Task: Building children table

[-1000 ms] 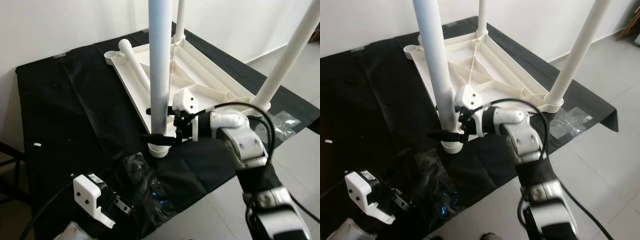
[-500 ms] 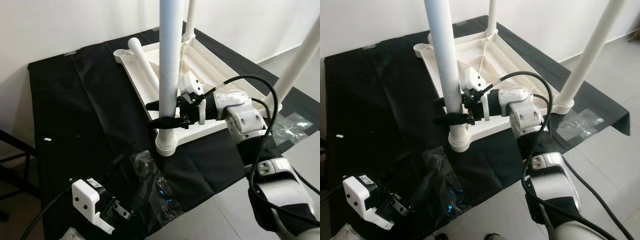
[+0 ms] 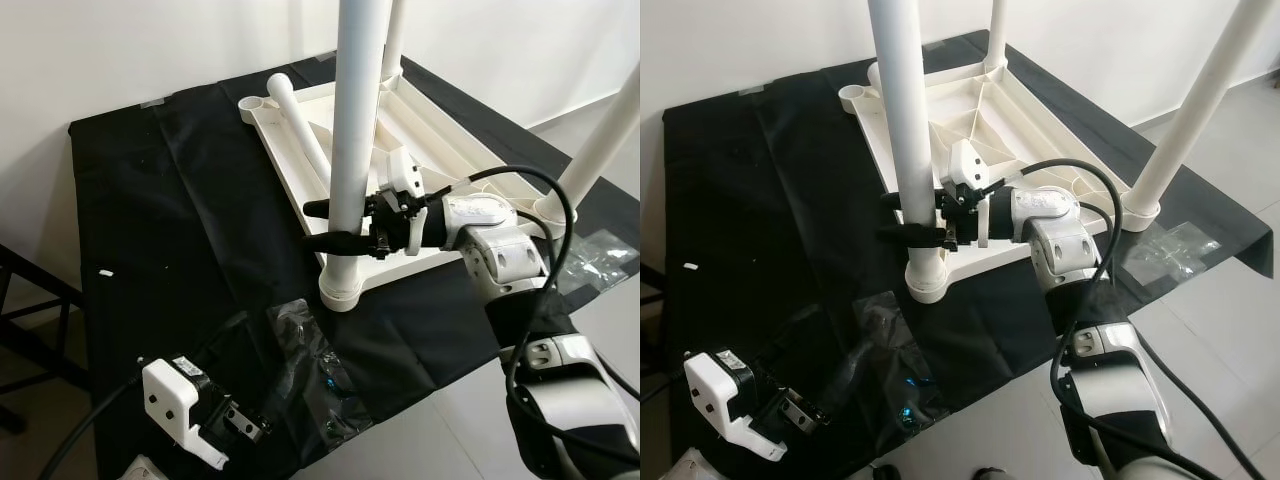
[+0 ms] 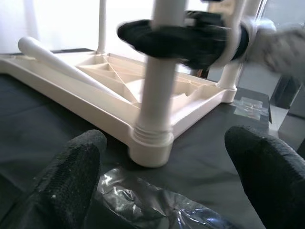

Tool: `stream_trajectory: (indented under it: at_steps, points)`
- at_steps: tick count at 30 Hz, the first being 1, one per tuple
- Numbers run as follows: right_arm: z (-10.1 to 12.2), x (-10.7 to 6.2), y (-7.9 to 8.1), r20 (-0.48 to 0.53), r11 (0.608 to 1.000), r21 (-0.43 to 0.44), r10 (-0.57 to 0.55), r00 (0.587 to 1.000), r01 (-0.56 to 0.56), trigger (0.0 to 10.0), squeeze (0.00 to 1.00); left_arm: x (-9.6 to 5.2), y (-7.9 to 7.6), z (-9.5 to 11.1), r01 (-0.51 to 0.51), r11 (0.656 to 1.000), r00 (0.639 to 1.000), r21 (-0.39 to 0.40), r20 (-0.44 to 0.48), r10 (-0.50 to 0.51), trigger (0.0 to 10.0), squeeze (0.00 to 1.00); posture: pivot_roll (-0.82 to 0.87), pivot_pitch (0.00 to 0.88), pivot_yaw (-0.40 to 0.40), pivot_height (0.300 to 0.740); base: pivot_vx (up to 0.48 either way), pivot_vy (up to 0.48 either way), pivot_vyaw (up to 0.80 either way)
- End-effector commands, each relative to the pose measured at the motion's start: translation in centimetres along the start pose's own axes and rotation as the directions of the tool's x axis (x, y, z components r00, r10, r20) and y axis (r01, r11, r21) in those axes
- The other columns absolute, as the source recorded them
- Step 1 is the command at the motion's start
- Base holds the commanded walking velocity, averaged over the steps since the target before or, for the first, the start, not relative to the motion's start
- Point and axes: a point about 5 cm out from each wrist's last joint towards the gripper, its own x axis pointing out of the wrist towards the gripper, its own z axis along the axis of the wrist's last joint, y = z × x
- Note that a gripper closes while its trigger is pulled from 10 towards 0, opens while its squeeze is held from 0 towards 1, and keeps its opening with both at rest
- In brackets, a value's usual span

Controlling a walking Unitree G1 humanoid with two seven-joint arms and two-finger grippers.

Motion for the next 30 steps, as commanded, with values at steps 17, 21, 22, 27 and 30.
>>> stream_trajectory:
  at_steps: [17,21,22,27,30]
  points:
    - [-4.1,1.3,5.0,-0.213,0.926,0.071,-0.349,0.913,0.37,10.0,1.0,0.2,0.9,-0.6,-0.019,1.0,1.0,0.002,-0.016,0.019,10.0,0.0,0.03,0.151,0.022,0.74,0.0,0.0,0.0]
    - [-2.8,1.8,4.7,-0.157,0.964,0.086,-0.236,0.959,0.251,10.0,1.0,0.2,0.8,-0.6,-0.016,1.0,1.0,0.0,-0.017,0.016,10.0,0.0,0.03,0.151,0.023,0.74,0.0,0.0,0.0]
    - [-2.2,1.9,4.5,-0.131,0.979,0.084,-0.172,0.976,0.184,10.0,1.0,0.3,0.8,-0.6,-0.015,1.0,1.0,-0.001,-0.016,0.015,10.0,0.0,0.03,0.151,0.025,0.74,0.0,0.0,0.0]
    - [0.0,1.0,2.8,-0.081,0.992,-0.008,0.124,0.989,-0.125,10.0,0.0,0.3,0.6,-0.5,-0.012,1.0,1.0,-0.003,-0.014,0.012,10.0,0.0,0.03,0.161,0.021,0.74,0.0,0.0,0.0]
    - [1.0,0.5,0.7,-0.093,0.957,-0.059,0.278,0.956,-0.284,10.0,0.0,0.1,0.2,-0.3,-0.011,1.0,1.0,-0.006,-0.013,0.011,10.0,0.0,0.04,0.173,0.023,0.74,0.0,0.0,0.0]
